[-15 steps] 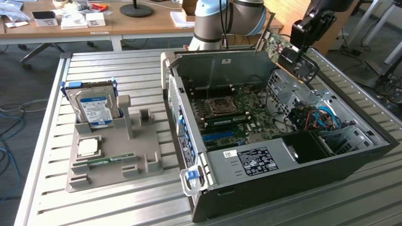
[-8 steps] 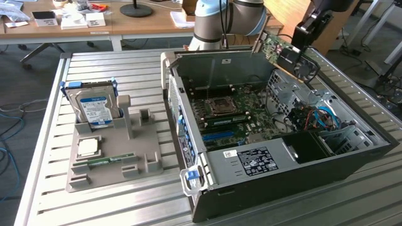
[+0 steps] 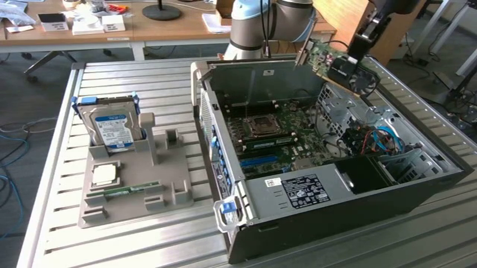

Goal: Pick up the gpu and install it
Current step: 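Insert the gpu into the slot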

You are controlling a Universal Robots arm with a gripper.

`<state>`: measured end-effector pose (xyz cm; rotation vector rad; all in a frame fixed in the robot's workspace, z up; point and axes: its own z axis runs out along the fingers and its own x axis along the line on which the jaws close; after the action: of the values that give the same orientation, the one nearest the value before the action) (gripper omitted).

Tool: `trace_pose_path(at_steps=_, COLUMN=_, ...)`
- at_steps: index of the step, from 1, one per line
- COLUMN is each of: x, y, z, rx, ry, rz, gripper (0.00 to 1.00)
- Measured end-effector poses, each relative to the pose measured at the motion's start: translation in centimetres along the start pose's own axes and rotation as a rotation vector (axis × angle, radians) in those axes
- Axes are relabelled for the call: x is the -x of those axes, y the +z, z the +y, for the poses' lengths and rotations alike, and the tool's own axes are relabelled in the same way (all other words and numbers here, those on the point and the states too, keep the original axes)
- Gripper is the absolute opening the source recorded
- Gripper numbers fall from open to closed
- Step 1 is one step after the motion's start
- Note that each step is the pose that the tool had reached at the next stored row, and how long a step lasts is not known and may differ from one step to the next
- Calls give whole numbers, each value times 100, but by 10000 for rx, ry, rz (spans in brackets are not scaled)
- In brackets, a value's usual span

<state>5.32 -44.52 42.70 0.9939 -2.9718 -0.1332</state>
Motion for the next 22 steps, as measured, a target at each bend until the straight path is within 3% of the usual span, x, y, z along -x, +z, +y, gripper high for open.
trace_pose_path(at_steps=22, x=0, y=10, z=-1, rx=57, ry=-3985, rz=352, gripper=27)
